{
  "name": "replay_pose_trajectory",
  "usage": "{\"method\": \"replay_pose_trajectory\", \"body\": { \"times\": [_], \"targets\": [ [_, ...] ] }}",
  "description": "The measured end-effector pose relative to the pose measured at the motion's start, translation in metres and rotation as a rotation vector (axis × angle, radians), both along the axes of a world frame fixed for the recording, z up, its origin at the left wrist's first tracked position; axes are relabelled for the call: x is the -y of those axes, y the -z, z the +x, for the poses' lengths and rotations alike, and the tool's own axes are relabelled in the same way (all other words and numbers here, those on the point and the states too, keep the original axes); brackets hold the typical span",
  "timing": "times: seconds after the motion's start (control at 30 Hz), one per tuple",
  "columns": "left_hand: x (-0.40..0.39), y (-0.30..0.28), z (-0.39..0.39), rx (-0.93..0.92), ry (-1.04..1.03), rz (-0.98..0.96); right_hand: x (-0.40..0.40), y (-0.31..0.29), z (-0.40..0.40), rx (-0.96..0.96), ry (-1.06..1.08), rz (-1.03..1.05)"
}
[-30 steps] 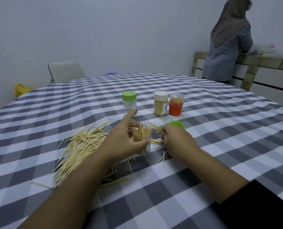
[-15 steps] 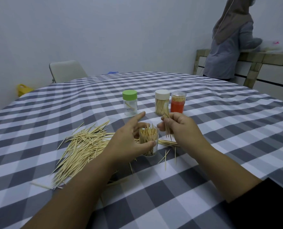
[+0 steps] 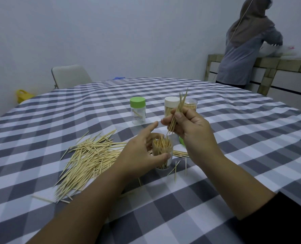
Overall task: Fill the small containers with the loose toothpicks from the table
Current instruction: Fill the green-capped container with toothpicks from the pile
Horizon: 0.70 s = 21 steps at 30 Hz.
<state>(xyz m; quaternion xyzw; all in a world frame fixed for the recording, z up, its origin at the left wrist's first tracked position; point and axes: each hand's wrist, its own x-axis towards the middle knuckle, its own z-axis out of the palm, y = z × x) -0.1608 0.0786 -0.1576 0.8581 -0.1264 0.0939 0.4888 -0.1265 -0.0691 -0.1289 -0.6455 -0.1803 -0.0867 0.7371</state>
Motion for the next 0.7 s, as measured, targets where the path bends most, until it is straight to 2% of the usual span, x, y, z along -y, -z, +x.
{"method": "replay_pose_trajectory", "body": {
  "times": [0.3, 0.43, 0.53, 0.7],
  "targets": [
    [0.000, 0.000, 0.001, 0.023, -0.003, 0.026, -0.002, 0.002, -0.005, -0.016, 0.018, 0.035],
    [-0.002, 0.000, 0.001, 0.033, -0.024, 0.026, -0.002, 0.009, -0.005, -0.134, 0.000, -0.105],
    [-0.004, 0.001, 0.003, 0.042, -0.029, 0.032, -0.001, 0.015, -0.004, -0.268, -0.094, -0.202],
    [-0.002, -0.003, 0.000, 0.056, -0.050, 0.063, 0.001, 0.017, -0.003, -0.286, -0.151, -0.247]
  ]
}}
